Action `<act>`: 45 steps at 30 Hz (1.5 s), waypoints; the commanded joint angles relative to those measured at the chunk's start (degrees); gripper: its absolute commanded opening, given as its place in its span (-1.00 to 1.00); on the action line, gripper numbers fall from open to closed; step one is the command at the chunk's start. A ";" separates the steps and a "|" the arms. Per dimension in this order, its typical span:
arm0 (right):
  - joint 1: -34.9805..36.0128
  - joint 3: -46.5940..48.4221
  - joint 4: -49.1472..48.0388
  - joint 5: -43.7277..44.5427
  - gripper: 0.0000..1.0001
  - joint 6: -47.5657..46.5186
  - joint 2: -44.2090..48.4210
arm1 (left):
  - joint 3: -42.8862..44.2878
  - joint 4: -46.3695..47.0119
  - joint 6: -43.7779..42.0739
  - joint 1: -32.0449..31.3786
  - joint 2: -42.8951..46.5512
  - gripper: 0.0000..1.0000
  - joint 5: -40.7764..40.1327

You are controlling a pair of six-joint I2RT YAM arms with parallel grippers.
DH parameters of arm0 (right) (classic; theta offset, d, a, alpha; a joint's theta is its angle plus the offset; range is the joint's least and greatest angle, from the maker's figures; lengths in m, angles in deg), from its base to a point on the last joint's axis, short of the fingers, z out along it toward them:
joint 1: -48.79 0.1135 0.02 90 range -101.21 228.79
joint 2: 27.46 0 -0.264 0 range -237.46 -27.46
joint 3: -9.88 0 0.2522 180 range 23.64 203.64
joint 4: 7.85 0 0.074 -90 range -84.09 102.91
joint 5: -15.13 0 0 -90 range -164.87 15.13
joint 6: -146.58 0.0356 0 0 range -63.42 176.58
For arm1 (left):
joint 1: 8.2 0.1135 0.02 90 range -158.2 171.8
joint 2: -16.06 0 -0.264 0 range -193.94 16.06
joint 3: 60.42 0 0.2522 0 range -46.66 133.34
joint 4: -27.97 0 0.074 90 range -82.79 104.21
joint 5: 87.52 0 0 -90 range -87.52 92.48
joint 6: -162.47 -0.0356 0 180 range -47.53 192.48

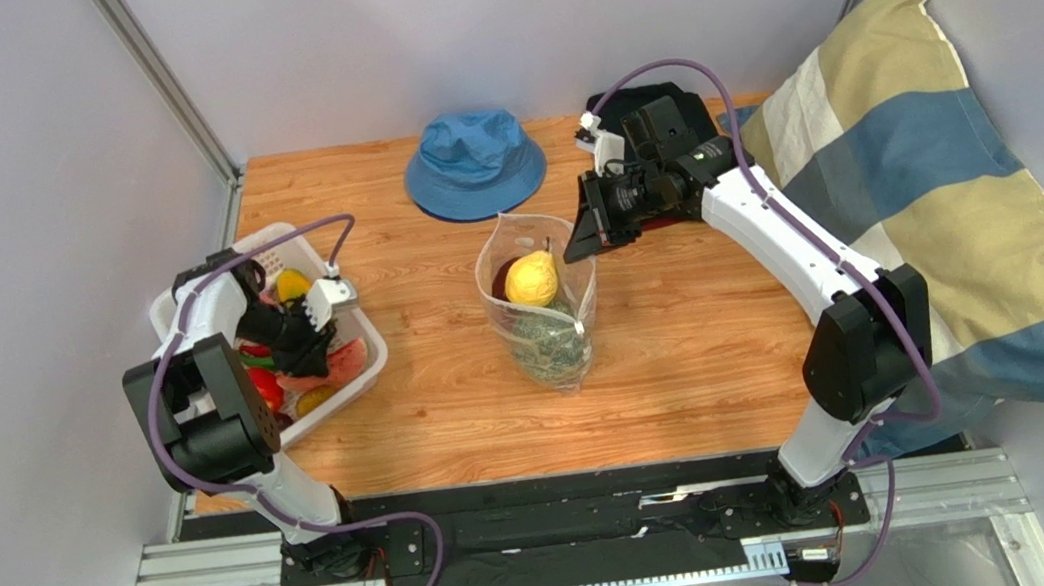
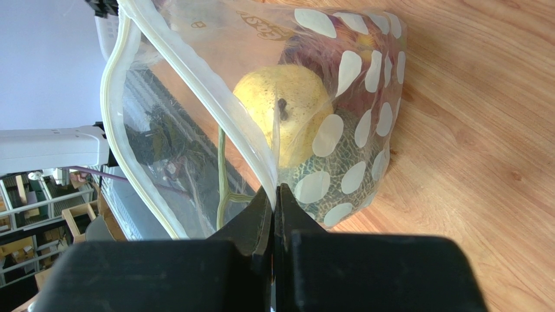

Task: Place the food in the zip-top bag and seal the zipper
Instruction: Pick up the fake fruit from the bin, then place the fake fruit in the zipper food storage bag.

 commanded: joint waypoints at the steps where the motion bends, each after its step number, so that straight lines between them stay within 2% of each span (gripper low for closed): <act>1: -0.07 1.54 -0.07 -0.50 -1.00 -1.19 0.17 | 6.09 -10.17 -1.24 0.61 7.93 -0.43 5.23; 5: -0.07 2.15 -0.16 -2.52 -1.00 -2.50 -0.45 | 12.67 -16.24 -1.24 0.70 14.79 -0.70 6.54; 6: -0.16 2.59 0.11 -3.22 -1.00 -2.94 -0.80 | 16.95 -18.77 -1.06 0.61 15.23 -0.72 7.60; 8: -0.07 3.29 0.54 -3.84 -1.00 -3.29 -2.02 | 22.42 -21.33 0.60 -0.09 15.59 -0.74 13.65; 9: -0.07 3.73 1.16 -4.71 -1.00 -3.47 -2.38 | 28.36 -22.91 1.83 -0.96 15.41 -0.75 15.76; 10: -0.16 4.34 1.51 -5.24 -1.00 -4.17 -2.73 | 31.21 -23.10 5.15 -2.28 14.80 -0.76 19.35; 12: -0.07 4.96 1.95 -6.73 -1.00 -4.44 -3.61 | 37.96 -20.58 9.29 -8.77 14.45 -0.77 21.66; 13: -0.16 5.40 2.13 -7.00 -1.00 -4.70 -3.87 | 39.48 -18.55 13.92 -11.49 14.53 -0.77 23.15; 14: -0.16 5.58 2.22 -7.18 -1.00 -4.79 -4.05 | 40.54 -16.27 16.23 -17.09 14.62 -0.77 23.86; 16: -0.07 6.10 2.74 -7.45 -1.00 -5.23 -4.40 | 42.39 -9.59 19.15 -23.09 14.54 -0.74 25.96; 17: -0.07 6.28 2.92 -7.53 -1.00 -5.75 -4.40 | 42.92 -6.18 18.98 -28.69 14.27 -0.71 26.50; 19: -0.07 6.37 3.27 -7.71 -1.00 -6.19 -4.14 | 43.10 -3.34 16.72 -33.82 13.05 -0.66 26.85; 20: -0.16 6.37 3.45 -7.71 -1.00 -6.63 -4.14 | 43.45 -2.55 15.22 -38.37 12.26 -0.64 26.85; 23: -0.16 6.28 4.06 -8.15 -1.00 -7.51 -3.70 | 45.38 -1.66 9.77 -45.33 8.13 -0.68 25.54; 27: -0.16 6.11 4.68 -7.80 -1.00 -9.00 -2.82 | 47.84 -2.36 6.86 -49.31 2.50 -0.80 26.59; 31: -0.16 5.84 4.77 -7.80 -1.00 -9.97 -1.86 | 49.95 -6.74 5.80 -50.72 -2.68 -0.86 31.32; 35: -0.16 5.40 4.77 -7.97 -1.00 -10.85 -1.15 | 51.80 -18.05 2.64 -50.81 -5.94 -0.88 34.76; 38: -0.16 5.32 4.77 -8.15 -1.00 -11.56 -0.98 | 50.58 -21.08 3.33 -50.72 -6.82 -0.88 36.87; 42: -0.24 5.40 4.85 -8.68 -1.00 -11.73 -1.24 | 44.61 -18.90 8.77 -51.77 -5.95 -0.85 39.42; 45: -0.24 5.75 4.94 -8.94 -1.00 -12.26 -1.15 | 36.44 -10.30 14.73 -51.95 -2.36 -0.83 37.33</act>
